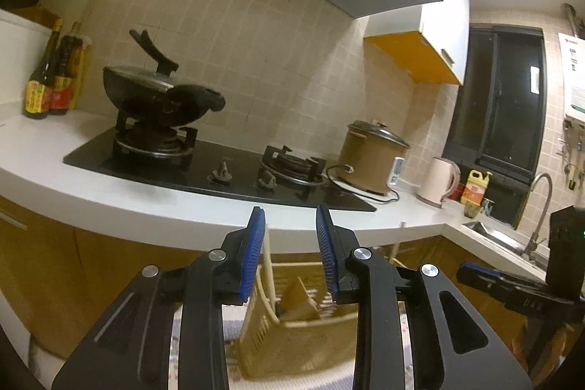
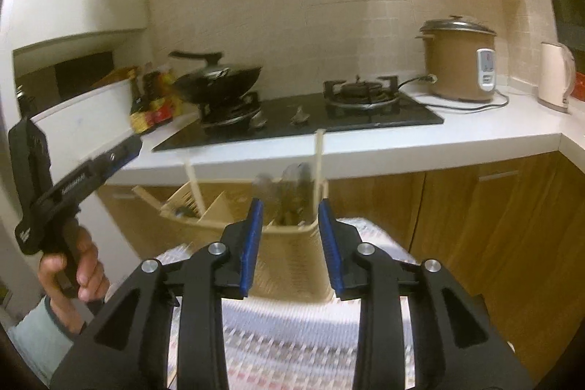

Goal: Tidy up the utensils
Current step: 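Open both tools above the basket to drop the chopstick and spoon in, then move both open tools down to the last chopstick and the black spoon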

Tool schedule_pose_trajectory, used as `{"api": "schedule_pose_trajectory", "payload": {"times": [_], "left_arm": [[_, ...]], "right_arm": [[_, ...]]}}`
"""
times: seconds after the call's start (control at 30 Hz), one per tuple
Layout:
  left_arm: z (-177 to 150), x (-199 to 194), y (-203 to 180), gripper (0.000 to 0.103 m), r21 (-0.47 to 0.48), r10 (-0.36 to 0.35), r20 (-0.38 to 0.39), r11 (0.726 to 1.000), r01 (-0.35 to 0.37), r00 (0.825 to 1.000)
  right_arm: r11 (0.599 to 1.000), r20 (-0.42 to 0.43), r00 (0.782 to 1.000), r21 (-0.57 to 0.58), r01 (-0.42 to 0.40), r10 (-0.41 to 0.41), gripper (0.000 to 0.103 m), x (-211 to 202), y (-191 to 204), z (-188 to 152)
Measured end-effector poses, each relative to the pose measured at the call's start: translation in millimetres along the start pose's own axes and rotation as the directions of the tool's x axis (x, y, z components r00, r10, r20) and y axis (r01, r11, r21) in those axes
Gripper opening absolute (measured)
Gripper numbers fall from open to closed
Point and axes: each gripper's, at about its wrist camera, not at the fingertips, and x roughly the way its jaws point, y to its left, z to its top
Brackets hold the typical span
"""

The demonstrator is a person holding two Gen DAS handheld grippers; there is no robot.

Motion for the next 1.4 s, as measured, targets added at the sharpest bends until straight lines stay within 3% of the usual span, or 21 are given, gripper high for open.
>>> {"api": "schedule_pose_trajectory", "payload": {"times": [0.1, 0.17, 0.27, 0.33, 0.5, 0.57, 0.63, 0.7, 0.73, 0.77, 0.9, 0.93, 1.03, 1.07, 1.2, 1.23, 1.27, 1.4], "left_arm": [[2.7, -24.3, -9.2, 0.027, 0.008, -0.003, 0.015, 1.0, 0.002, 1.0], [3.7, -43.6, -17.6, 0.032, 0.019, 0.0, 0.021, 1.0, 0.0, 1.0], [2.1, -66.7, -30.6, 0.041, 0.041, 0.0, 0.0, 0.999, 0.0, 1.0], [-0.9, -77.7, -38.0, 0.041, 0.058, 0.007, -0.033, 0.998, -0.005, 0.999], [-16.5, -99.8, -41.4, 0.041, 0.008, 0.006, -0.181, 1.0, -0.005, 0.983], [-29.1, -96.6, -38.0, 0.041, -0.016, -0.01, -0.297, 1.0, 0.006, 0.955], [-42.9, -88.4, -31.6, 0.041, -0.054, -0.04, -0.404, 0.998, 0.02, 0.914], [-65.7, -76.4, -19.9, 0.041, -0.123, -0.094, -0.524, 0.992, 0.034, 0.846], [-73.9, -72.0, -15.8, 0.041, -0.133, -0.102, -0.558, 0.991, 0.033, 0.823], [-89.1, -64.6, -11.9, 0.041, -0.132, -0.105, -0.615, 0.991, 0.029, 0.781], [-131.7, -49.2, -3.0, 0.041, -0.147, -0.12, -0.726, 0.989, 0.018, 0.677], [-138.0, -47.2, -2.9, 0.041, -0.149, -0.123, -0.741, 0.989, 0.017, 0.661], [-156.4, -42.0, -7.1, 0.041, -0.116, -0.102, -0.774, 0.993, 0.019, 0.624], [-162.3, -39.9, -11.6, 0.041, -0.066, -0.064, -0.787, 0.998, 0.019, 0.614], [-179.4, -35.6, -25.0, 0.04, 0.031, 0.009, -0.808, 0.999, 0.027, 0.588], [-182.3, -33.9, -27.6, 0.039, 0.044, 0.02, -0.81, 0.999, 0.027, 0.586], [-182.8, -33.6, -31.6, 0.039, 0.076, 0.044, -0.802, 0.997, 0.028, 0.595], [-187.0, -30.9, -44.4, 0.037, 0.174, 0.113, -0.8, 0.984, 0.047, 0.589]], "right_arm": [[1.0, -0.04, 0.999, -0.018, -0.01, 0.009, 0.029, -14.9, 12.0, -3.5], [0.999, -0.074, 0.997, -0.032, 0.001, -0.004, 0.029, -27.3, 21.3, -6.4], [0.999, -0.152, 0.988, -0.031, 0.02, -0.025, 0.041, -40.4, 29.7, -13.8], [0.998, -0.204, 0.978, -0.026, 0.05, -0.054, 0.049, -47.4, 30.9, -21.7], [0.99, -0.344, 0.929, -0.006, 0.143, -0.136, 0.05, -62.9, 17.9, -59.1], [0.986, -0.39, 0.909, 0.021, 0.168, -0.146, 0.05, -64.2, 9.5, -72.1], [0.981, -0.448, 0.886, 0.08, 0.174, -0.121, 0.05, -65.2, -3.2, -87.8], [0.977, -0.481, 0.872, 0.128, 0.173, -0.091, 0.05, -65.7, -12.8, -98.9], [0.972, -0.504, 0.86, 0.152, 0.179, -0.079, 0.05, -64.9, -17.7, -106.7], [0.968, -0.522, 0.85, 0.168, 0.184, -0.071, 0.05, -64.1, -20.6, -112.7], [0.959, -0.581, 0.813, 0.218, 0.182, -0.022, 0.05, -57.2, -24.6, -132.2], [0.956, -0.598, 0.801, 0.221, 0.193, -0.023, 0.05, -53.0, -24.5, -136.5], [0.95, -0.624, 0.781, 0.234, 0.204, -0.014, 0.05, -44.8, -22.6, -146.7], [0.949, -0.631, 0.776, 0.236, 0.209, -0.014, 0.05, -43.0, -22.6, -149.9], [0.946, -0.654, 0.757, 0.241, 0.217, -0.007, 0.05, -35.6, -19.5, -160.9], [0.946, -0.657, 0.754, 0.238, 0.22, -0.01, 0.05, -34.3, -18.8, -162.6], [0.948, -0.661, 0.75, 0.23, 0.22, -0.013, 0.05, -33.0, -17.1, -163.9], [0.961, -0.683, 0.73, 0.176, 0.214, -0.037, 0.049, -25.8, -9.3, -167.9]]}}
